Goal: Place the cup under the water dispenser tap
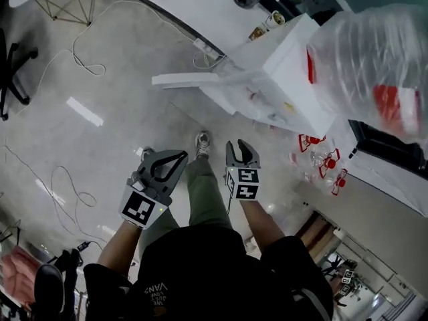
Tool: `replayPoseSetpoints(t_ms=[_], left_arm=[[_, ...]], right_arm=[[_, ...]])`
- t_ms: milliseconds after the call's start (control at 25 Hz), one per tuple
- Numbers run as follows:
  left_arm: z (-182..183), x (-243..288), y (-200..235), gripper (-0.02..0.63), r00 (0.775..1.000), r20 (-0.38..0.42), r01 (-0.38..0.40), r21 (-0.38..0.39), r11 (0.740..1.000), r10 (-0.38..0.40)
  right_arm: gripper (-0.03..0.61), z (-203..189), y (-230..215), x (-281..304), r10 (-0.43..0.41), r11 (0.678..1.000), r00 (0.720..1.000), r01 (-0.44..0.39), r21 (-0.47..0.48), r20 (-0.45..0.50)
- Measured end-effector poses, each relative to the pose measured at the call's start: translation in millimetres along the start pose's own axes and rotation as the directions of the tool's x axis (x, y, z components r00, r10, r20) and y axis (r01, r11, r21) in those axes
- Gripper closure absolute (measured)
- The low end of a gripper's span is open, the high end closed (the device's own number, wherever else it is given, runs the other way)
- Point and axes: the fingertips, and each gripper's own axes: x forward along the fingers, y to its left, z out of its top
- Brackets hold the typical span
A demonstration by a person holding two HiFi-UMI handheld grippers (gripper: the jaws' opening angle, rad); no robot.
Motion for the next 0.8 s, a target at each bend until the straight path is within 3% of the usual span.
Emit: replayPoseSetpoints(t_ms=[240,440,800], left_arm=[[-63.5,22.1,39.8,0.594,1.0,-0.018,0.0,-0.007,1.0,-0.001],[-123.6,40.8,78.9,0.594,0.999,-0.042,-0.002,-0.036,0.999,0.001],[-235.2,60.5,129.1,0.594,0.995,-0.093,-0.037,-0.112,0.993,0.027]], right_arm=[[0.468,-37.3,1.5,94.8,-0.008,0.997,0.995,0.001,-0.077,-0.098],[0.468,-69.1,-8.5,178.2,-0.104,0.976,0.986,0.076,-0.206,-0.132],[0.468,-162.7,-52.3,305.0,-0.236,0.942,0.937,0.156,-0.297,-0.257]])
